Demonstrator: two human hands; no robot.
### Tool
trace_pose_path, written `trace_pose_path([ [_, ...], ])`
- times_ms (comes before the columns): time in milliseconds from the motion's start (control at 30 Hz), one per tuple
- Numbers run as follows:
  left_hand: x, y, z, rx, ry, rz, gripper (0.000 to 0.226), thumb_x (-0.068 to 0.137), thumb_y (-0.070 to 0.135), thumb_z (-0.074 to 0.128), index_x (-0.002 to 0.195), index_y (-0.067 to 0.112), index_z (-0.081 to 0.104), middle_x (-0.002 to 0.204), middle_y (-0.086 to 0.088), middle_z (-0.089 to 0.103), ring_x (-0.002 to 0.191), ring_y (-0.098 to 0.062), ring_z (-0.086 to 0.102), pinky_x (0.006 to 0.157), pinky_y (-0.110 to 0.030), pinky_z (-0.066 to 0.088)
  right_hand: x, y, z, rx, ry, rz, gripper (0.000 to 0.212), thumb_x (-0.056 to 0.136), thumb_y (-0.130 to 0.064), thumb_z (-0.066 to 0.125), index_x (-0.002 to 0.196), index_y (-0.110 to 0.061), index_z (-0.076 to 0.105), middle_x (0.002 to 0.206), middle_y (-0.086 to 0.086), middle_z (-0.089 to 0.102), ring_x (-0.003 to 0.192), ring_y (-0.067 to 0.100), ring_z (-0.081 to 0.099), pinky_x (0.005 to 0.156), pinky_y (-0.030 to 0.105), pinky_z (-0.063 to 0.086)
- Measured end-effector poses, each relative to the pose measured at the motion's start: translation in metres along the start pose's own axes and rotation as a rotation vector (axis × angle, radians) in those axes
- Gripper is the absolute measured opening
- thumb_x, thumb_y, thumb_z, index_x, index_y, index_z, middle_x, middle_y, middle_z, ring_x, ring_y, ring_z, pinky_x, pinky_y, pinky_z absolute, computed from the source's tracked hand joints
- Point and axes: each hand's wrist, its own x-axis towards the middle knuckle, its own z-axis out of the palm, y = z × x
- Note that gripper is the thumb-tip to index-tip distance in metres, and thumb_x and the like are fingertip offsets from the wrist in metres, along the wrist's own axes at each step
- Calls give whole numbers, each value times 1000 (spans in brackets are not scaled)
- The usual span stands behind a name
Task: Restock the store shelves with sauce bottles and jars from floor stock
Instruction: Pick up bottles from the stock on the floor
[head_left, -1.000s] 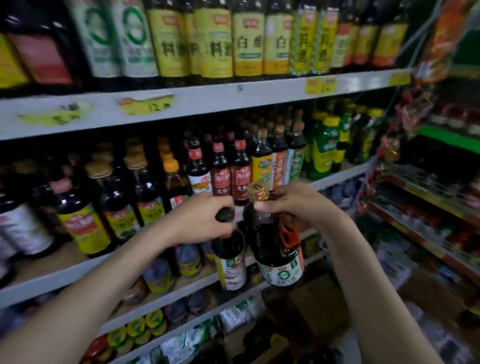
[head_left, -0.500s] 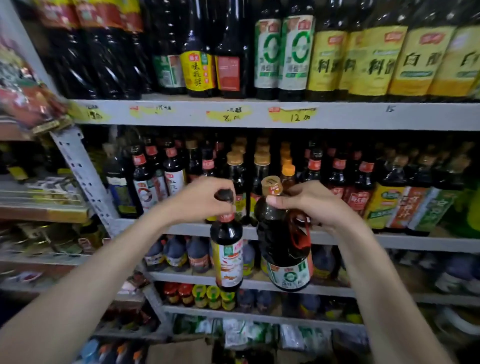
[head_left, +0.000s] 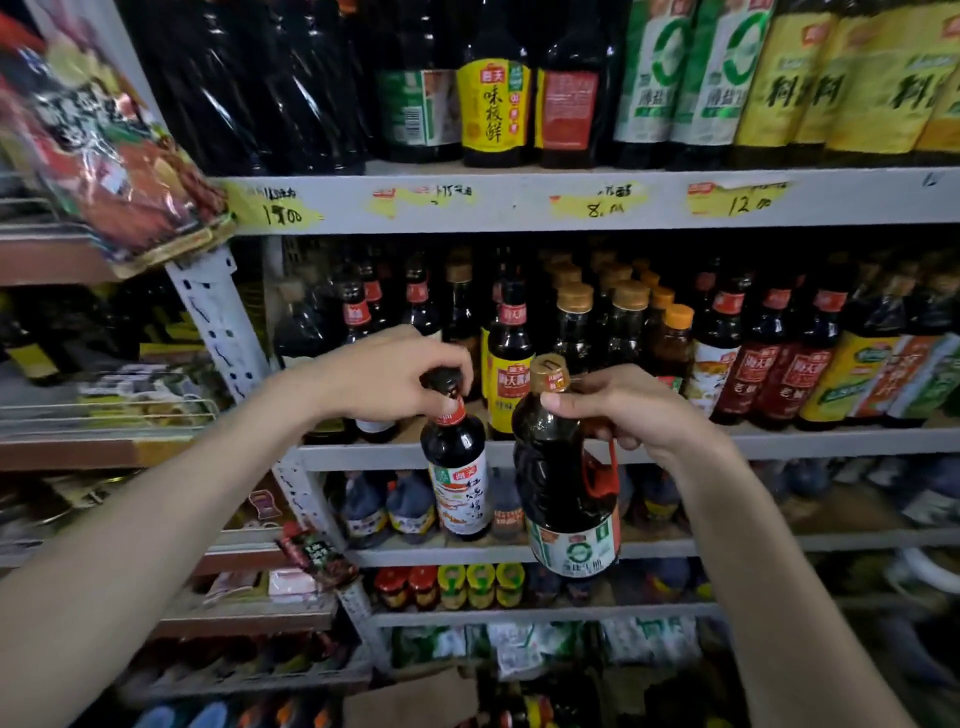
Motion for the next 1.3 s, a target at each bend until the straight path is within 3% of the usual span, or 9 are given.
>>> trace_pose_path([
  [133,-21,-29,-8,343,43,32,19,93,41,58,109,35,49,83,14,55,73,-9,48,61,-35,39,3,1,24,30,14,40,39,53,-56,85,63,-21,72,48,-3,47,42,10,36,36,21,19],
  [300,-26,-66,-33,398,57,34,21,96,38,53,113,37,40,92,7,57,75,-9,48,54,-25,28,9,0,40,-12,19,56,32,56,-55,84,48,-29,68,44,-8,51,39,10,35,37,22,20],
  [400,-19,-74,-31,444,62,23,22,98,35,50,116,33,37,99,2,55,84,-19,53,61,-32,36,14,-1,45,9,27,53,26,54,-56,83,52,-34,71,44,-9,52,39,8,39,38,22,20],
  [567,-16,-90,-21,393,179,-25,21,100,31,46,116,34,33,105,-3,54,91,-25,62,69,-42,52,18,-3,50,40,37,21,48,47,-61,85,69,-20,74,47,-3,43,40,10,34,38,21,20],
  [733,1,-99,-19,405,227,-17,22,101,26,46,118,31,35,103,-6,51,87,-26,64,50,-32,38,25,-12,54,9,51,44,65,55,-53,87,88,0,71,47,-3,42,41,11,33,36,20,20],
  [867,15,-106,-22,406,216,-51,21,100,23,47,115,31,35,97,-6,48,78,-28,59,46,-32,32,30,-16,56,-6,56,55,63,63,-49,86,90,4,67,48,-3,40,42,11,32,37,20,20],
  [1100,37,-116,-21,365,150,-73,16,99,25,46,113,29,40,87,2,40,65,-12,44,49,-30,27,44,-17,64,24,40,54,56,68,-43,86,93,4,70,53,1,42,46,11,35,38,20,21],
  [1200,45,-115,-21,356,168,-111,15,100,27,45,114,32,42,84,5,36,67,-14,43,52,-30,28,49,-16,67,22,46,49,63,64,-47,87,93,5,69,62,8,40,48,13,34,39,21,20],
  [1300,47,-112,-16,354,239,-158,21,100,26,44,120,34,45,92,0,41,70,-22,46,57,-32,32,53,-14,68,11,47,55,71,58,-53,87,92,6,67,57,5,40,47,14,34,39,22,20],
])
